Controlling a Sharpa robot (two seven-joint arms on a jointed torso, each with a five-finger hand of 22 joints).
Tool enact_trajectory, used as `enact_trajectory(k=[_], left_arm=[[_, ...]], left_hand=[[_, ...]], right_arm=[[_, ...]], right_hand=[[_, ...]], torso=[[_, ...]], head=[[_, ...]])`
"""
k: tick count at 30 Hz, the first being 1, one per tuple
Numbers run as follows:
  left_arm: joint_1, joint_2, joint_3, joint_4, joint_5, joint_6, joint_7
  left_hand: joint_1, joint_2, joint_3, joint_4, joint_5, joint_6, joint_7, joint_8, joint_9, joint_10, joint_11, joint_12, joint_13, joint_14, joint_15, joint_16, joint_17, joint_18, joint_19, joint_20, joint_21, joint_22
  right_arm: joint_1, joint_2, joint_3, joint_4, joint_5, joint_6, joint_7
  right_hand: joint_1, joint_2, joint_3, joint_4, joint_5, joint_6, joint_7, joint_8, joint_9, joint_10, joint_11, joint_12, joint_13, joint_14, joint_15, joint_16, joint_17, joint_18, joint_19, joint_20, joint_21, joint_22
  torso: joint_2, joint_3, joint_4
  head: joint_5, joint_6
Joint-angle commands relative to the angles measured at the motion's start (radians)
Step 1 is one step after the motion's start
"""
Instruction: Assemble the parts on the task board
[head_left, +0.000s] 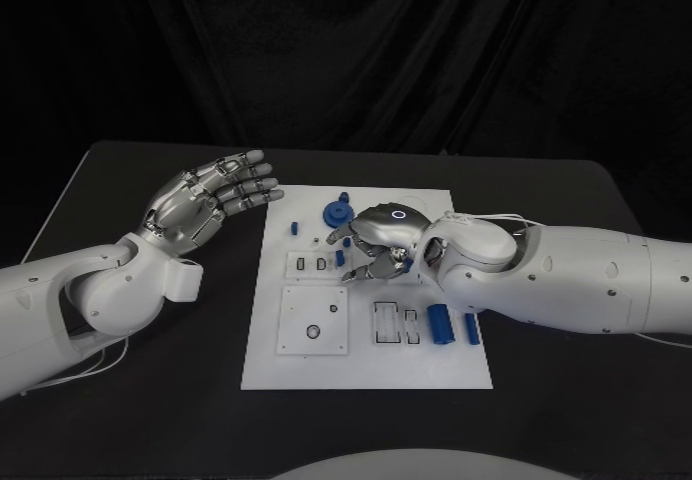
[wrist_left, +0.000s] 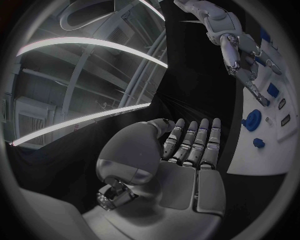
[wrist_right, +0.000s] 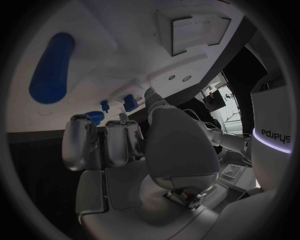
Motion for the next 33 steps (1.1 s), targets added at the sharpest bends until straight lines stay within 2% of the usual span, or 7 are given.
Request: enact_trajectory(k=[1,7,17,24,27,29,33], left_arm=[[0.0,-0.004,0.001,0.001,0.004,-0.032,-0.001],[0.009,0.0,0.001,0.0,0.004,-0.077,-0.032],[0.054,0.005,0.002,0.0,-0.076,-0.204,-0.284],[0.09,0.036,0.002,-0.037,-0.194,-0.172,-0.503],[0.108,0.069,0.002,-0.067,-0.268,-0.12,-0.605],[0.117,0.087,0.002,-0.084,-0.319,-0.091,-0.648],[0.128,0.124,0.002,-0.12,-0.455,-0.051,-0.714]], left_hand=[[-0.008,-0.005,0.007,-0.001,0.001,0.007,0.008,0.008,0.002,0.003,0.004,0.007,0.002,-0.002,-0.001,0.008,-0.001,-0.012,-0.003,0.001,-0.002,-0.001],[-0.015,-0.017,0.022,-0.011,0.003,0.015,0.015,0.012,0.004,0.016,0.007,0.016,0.003,0.022,-0.008,0.035,0.003,-0.005,0.017,0.0,0.012,0.005],[-0.032,-0.043,0.065,-0.051,-0.011,0.057,0.069,0.024,0.006,0.129,-0.021,0.175,0.071,0.169,-0.063,0.347,0.122,0.02,0.179,-0.035,0.224,0.118],[-0.054,-0.063,0.064,-0.021,-0.071,0.107,0.087,0.052,0.011,0.229,-0.086,0.422,0.233,0.23,-0.12,0.651,0.262,0.033,0.183,-0.074,0.473,0.278],[-0.055,-0.077,0.057,0.042,-0.107,0.131,0.066,0.066,0.011,0.265,-0.123,0.653,0.419,0.308,-0.156,0.819,0.343,0.058,0.194,-0.085,0.643,0.386],[-0.052,-0.085,0.051,0.074,-0.133,0.146,0.055,0.074,0.012,0.427,-0.139,0.777,0.615,0.402,-0.174,0.917,0.429,0.071,0.213,-0.087,0.74,0.444],[-0.035,-0.097,0.025,0.125,-0.192,0.188,0.035,0.087,0.013,0.956,-0.161,0.986,1.188,0.888,-0.199,1.07,1.035,0.085,0.331,-0.094,0.917,0.566]], right_arm=[[-0.001,-0.015,0.001,0.016,0.039,-0.138,0.113],[0.007,-0.054,0.001,0.031,0.127,-0.247,0.228],[0.016,-0.135,-0.001,0.025,0.307,-0.277,0.334],[0.015,-0.182,-0.002,0.007,0.36,-0.251,0.336],[0.011,-0.213,-0.003,0.009,0.385,-0.243,0.323],[0.009,-0.224,-0.003,0.005,0.401,-0.244,0.317],[0.006,-0.236,-0.003,-0.012,0.452,-0.245,0.304]], right_hand=[[0.009,-0.018,-0.011,0.045,-0.004,-0.004,0.005,-0.009,-0.01,-0.021,0.003,-0.016,-0.016,0.029,-0.003,-0.009,0.097,0.008,-0.009,-0.001,-0.012,0.176],[-0.017,-0.023,-0.026,0.06,-0.004,-0.004,0.003,-0.013,-0.018,-0.048,0.004,-0.032,-0.038,0.022,-0.001,-0.018,0.091,0.01,-0.016,0.0,-0.025,0.173],[-0.03,0.017,-0.015,0.055,-0.005,0.058,0.008,0.003,-0.015,-0.067,0.009,-0.039,-0.047,0.009,0.004,-0.034,0.079,0.013,-0.029,0.005,-0.043,0.17],[-0.052,0.058,-0.015,0.057,-0.005,0.093,0.012,0.017,-0.014,-0.073,0.013,-0.041,-0.052,0.007,0.007,-0.036,0.076,0.013,-0.029,0.008,-0.045,0.171],[-0.062,0.075,-0.016,0.055,-0.005,0.104,0.016,0.02,-0.015,-0.083,0.016,-0.047,-0.062,0.004,0.009,-0.042,0.071,0.015,-0.032,0.009,-0.051,0.169],[-0.071,0.092,-0.016,0.056,-0.005,0.114,0.017,0.023,-0.016,-0.081,0.017,-0.046,-0.061,0.005,0.01,-0.041,0.071,0.014,-0.031,0.011,-0.05,0.169],[-0.071,0.112,-0.014,0.054,-0.004,0.125,0.017,0.027,-0.017,-0.073,0.019,-0.041,-0.054,0.007,0.011,-0.038,0.073,0.014,-0.028,0.012,-0.047,0.17]], torso=[[-0.005,0.0032,-0.0023],[-0.019,0.0076,-0.0011],[-0.086,0.0371,-0.0124],[-0.154,0.0576,-0.0272],[-0.173,0.0616,-0.0328],[-0.194,0.0683,-0.0432],[-0.214,0.075,-0.0501]], head=[[0.008,0.017],[0.013,0.049],[0.031,0.088],[0.066,0.069],[0.082,0.069],[0.097,0.058],[0.11,0.048]])
